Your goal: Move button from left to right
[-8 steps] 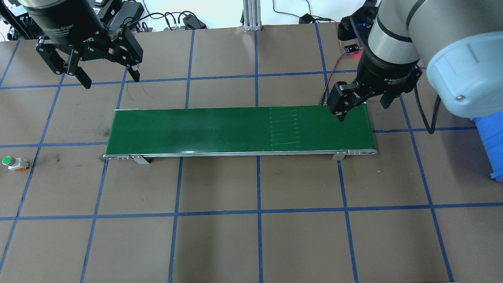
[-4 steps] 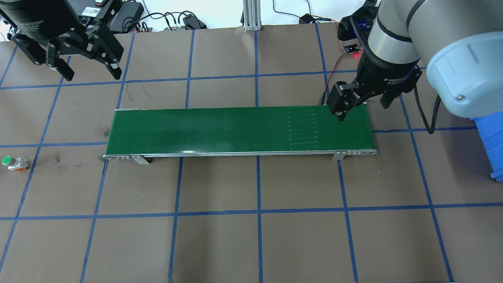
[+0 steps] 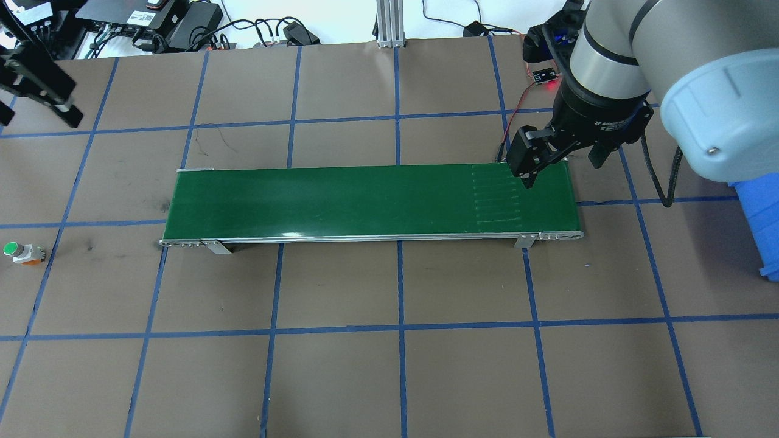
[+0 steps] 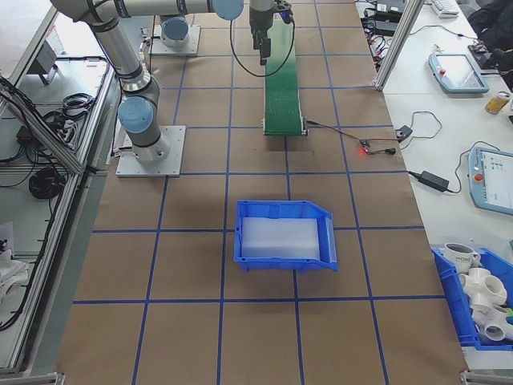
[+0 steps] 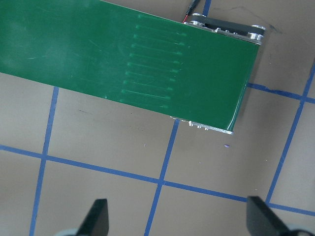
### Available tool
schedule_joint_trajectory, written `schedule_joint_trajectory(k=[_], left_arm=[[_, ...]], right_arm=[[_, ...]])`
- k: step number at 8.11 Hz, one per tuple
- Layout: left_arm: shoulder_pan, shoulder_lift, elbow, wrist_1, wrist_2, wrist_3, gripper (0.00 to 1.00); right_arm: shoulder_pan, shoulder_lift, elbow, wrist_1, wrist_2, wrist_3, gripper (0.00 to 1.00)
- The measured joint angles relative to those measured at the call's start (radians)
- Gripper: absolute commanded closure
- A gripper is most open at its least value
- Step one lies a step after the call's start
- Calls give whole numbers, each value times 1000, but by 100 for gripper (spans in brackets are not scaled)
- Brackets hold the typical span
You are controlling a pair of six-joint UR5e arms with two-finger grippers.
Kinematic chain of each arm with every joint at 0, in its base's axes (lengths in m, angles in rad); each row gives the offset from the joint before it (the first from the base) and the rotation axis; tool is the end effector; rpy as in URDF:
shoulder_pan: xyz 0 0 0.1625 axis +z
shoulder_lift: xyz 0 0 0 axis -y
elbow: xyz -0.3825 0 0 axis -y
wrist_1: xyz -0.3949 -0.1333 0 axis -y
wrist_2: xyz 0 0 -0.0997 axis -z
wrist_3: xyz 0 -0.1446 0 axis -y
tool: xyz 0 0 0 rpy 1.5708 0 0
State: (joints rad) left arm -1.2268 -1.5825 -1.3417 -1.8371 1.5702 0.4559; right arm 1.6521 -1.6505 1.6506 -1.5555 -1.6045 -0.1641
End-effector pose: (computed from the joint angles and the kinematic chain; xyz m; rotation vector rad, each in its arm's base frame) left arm 0.0372 -0.4993 0.4808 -0.1745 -3.1163 -0.0700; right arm 0.1655 -0.4500 0.3977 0.3809 -3.0850 -0.0261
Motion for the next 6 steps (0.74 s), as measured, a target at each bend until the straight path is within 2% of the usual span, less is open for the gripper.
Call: schedule_joint_trajectory(k=[3, 4, 6], left_arm=[[290, -77, -6, 57, 5, 311, 0], [347, -123, -6, 100, 7, 340, 0], [394, -194, -12, 181, 9, 354, 0]], right_arm=[[0, 0, 0, 0, 0, 0, 0], [0, 0, 1, 0, 0, 0, 0], [0, 0, 1, 0, 0, 0, 0]])
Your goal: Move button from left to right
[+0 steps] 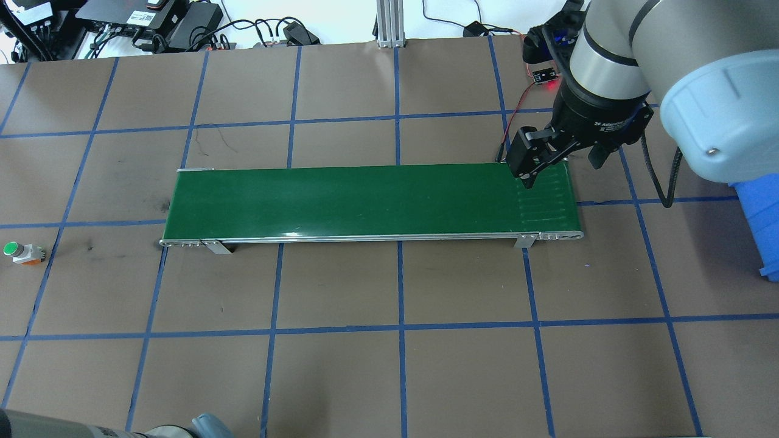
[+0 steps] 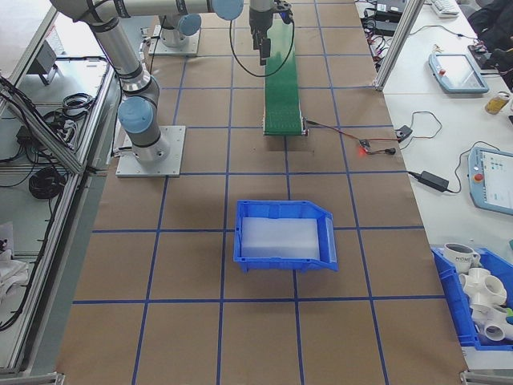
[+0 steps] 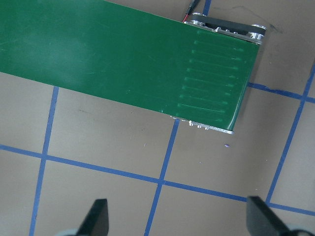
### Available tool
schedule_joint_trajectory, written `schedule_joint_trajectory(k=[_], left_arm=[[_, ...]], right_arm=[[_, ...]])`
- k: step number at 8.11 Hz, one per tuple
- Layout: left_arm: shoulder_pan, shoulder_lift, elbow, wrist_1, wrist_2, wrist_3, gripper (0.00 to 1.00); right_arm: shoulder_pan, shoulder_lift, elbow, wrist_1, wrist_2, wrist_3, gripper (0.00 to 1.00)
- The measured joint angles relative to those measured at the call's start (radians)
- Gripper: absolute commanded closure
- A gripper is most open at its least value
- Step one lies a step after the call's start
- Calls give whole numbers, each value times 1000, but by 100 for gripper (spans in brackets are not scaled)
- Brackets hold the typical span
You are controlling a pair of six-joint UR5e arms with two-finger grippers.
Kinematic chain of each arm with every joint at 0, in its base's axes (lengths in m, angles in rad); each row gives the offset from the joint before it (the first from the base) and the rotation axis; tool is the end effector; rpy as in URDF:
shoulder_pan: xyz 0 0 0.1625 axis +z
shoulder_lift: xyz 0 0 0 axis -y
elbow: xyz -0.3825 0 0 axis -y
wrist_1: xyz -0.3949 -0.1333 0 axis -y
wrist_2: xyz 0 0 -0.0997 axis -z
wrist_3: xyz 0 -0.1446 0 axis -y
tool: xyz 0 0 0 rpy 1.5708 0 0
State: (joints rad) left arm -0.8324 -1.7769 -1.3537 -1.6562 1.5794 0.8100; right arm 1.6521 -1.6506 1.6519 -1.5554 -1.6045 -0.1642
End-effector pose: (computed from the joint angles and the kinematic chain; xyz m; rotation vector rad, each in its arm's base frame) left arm 0.2805 -0.5044 0.3896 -0.1113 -3.0924 -0.0917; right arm 0.1655 -0.4497 0.3971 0.3810 -3.0850 -0.0281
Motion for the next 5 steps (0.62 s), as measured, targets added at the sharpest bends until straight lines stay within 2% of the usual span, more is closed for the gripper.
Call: schedule_joint_trajectory(k=[2, 5], left_arm=[[45, -70, -22, 69, 1, 7, 0], [133, -164, -112, 177, 1, 10, 0]], right_arm=[[0, 0, 0, 0, 0, 0, 0], [0, 0, 0, 0, -1, 0, 0]])
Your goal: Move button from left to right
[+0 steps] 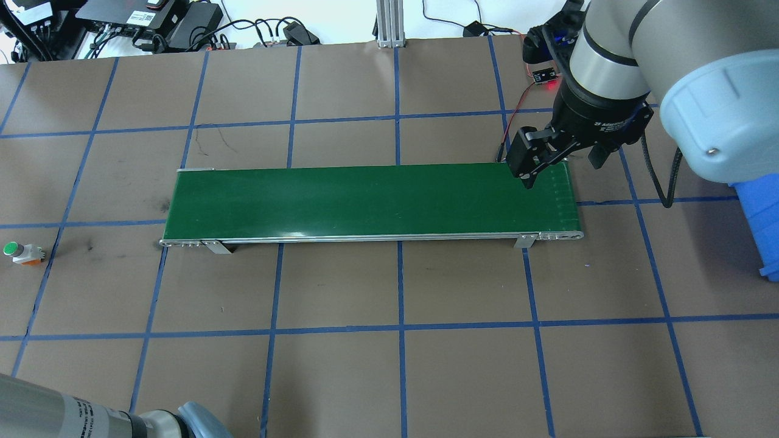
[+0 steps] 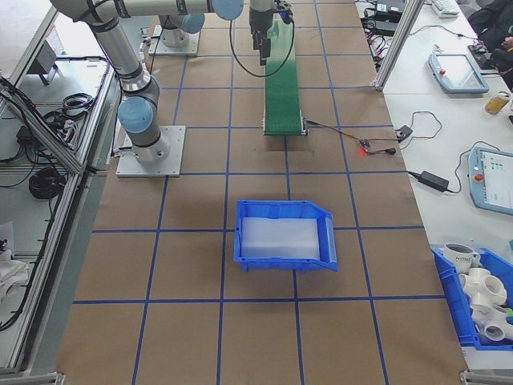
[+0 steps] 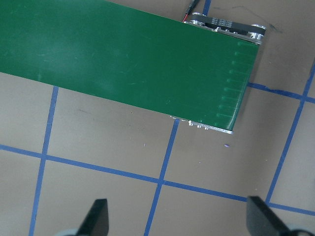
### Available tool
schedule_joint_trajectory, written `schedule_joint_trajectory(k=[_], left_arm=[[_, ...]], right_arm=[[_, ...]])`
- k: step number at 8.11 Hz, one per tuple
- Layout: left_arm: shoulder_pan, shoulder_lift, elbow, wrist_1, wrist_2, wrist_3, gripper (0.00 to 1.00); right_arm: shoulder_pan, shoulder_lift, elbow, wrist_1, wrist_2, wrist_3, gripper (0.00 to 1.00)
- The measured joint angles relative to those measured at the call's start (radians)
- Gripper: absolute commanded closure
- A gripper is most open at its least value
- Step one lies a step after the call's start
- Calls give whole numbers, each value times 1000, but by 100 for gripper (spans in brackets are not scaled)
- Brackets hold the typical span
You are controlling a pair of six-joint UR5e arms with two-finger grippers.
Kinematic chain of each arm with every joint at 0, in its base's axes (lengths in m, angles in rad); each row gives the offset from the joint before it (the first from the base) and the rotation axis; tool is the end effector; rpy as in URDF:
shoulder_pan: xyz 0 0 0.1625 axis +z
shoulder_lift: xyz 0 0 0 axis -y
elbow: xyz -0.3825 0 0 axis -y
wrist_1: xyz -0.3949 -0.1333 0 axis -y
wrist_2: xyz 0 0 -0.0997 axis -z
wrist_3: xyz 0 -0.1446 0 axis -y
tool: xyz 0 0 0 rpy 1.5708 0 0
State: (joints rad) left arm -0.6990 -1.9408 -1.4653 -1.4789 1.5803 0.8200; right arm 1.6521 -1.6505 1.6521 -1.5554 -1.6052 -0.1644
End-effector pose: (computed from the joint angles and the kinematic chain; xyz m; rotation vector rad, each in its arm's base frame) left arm 0.3689 -0.4825 0.2563 0.0768 -3.0122 -0.1836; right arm 0.1654 -0.4497 0.3970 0.3813 -3.0843 -0.0286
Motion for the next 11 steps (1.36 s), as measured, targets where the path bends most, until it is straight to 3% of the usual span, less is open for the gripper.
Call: schedule_joint_trajectory(k=[1, 3, 4, 7, 11], left_arm=[[11, -25, -36, 77, 11, 2, 0], [18, -70, -87, 200, 123, -13, 0], [17, -88, -94, 240, 152, -32, 0], [10, -115, -97, 260, 78, -53, 0], [-9, -130, -106, 254, 59, -42, 0]], right_arm=[[0, 0, 0, 1, 0, 0, 0], [0, 0, 0, 0, -1, 0, 0], [0, 0, 0, 1, -1, 0, 0], [0, 0, 0, 1, -1, -1, 0], [0, 0, 0, 1, -1, 0, 0]])
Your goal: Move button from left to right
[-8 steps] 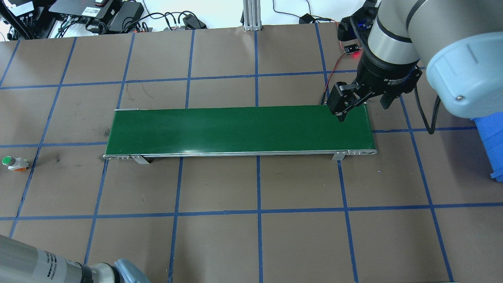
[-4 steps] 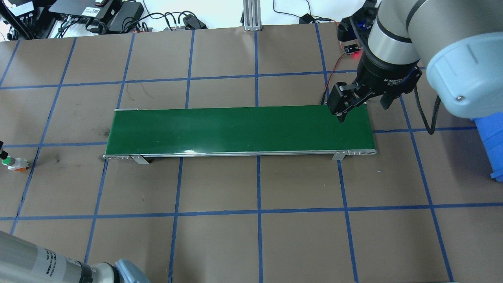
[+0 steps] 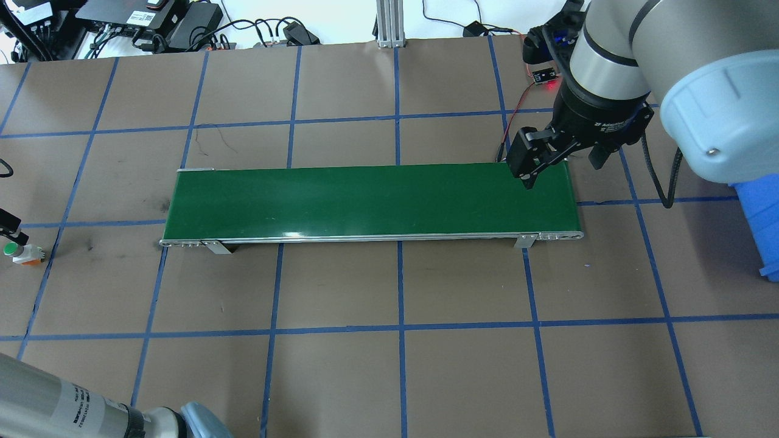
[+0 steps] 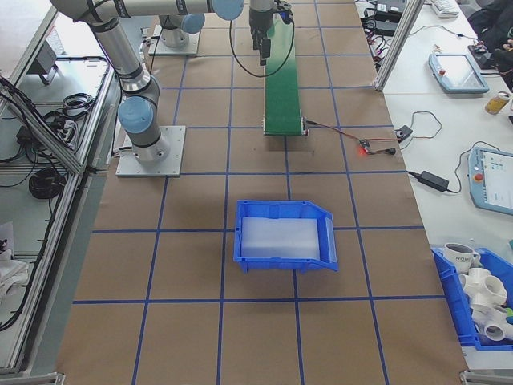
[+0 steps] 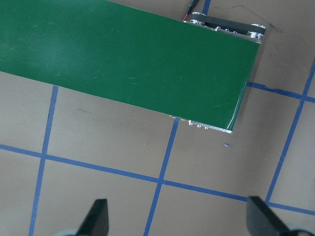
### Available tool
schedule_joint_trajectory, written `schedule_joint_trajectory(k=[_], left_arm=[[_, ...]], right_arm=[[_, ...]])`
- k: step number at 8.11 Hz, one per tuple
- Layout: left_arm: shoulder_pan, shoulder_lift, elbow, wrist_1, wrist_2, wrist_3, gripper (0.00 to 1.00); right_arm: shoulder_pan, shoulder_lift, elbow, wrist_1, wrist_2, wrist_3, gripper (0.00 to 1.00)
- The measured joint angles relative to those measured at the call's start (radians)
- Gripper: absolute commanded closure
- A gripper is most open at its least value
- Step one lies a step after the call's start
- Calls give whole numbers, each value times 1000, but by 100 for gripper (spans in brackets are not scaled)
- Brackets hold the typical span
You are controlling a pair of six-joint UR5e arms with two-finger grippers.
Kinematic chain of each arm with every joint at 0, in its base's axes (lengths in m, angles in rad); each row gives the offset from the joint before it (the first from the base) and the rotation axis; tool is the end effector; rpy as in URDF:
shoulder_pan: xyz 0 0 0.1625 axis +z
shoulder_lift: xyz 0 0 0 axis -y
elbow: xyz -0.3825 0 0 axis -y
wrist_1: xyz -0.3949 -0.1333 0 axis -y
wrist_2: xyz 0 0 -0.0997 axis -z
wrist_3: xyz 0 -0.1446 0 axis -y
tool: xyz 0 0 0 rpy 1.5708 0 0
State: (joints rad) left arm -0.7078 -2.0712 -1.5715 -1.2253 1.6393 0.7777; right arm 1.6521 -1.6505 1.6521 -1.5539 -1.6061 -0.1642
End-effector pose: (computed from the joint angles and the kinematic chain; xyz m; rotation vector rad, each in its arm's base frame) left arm 0.3802 -0.4878 0.1504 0.1225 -3.0627 -0.2398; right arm 0.1652 -0.4495 0.3968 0.3809 -3.0835 -0.0310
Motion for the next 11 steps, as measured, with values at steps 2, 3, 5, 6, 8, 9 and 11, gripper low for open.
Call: schedule_joint_trajectory(k=[2, 3, 5, 6, 8, 9, 11], left_arm=[[0, -16, -6, 9, 1, 1, 0], [0, -26, -7, 12, 2, 1, 0], [1, -52, -8, 14, -1, -1, 0], [2, -58, -8, 14, -2, -2, 0], [3, -62, -8, 15, -3, -3, 46], [3, -62, -8, 16, -1, -1, 65], [4, -62, -8, 14, 3, 10, 83]], right_arm=[[0, 0, 0, 0, 0, 0, 0], [0, 0, 0, 0, 0, 0, 0], [0, 0, 0, 0, 1, 0, 0], [0, -1, 0, -1, 1, 0, 0], [0, 0, 0, 0, 2, 0, 0], [0, 0, 0, 0, 2, 0, 0], [0, 0, 0, -1, 2, 0, 0]])
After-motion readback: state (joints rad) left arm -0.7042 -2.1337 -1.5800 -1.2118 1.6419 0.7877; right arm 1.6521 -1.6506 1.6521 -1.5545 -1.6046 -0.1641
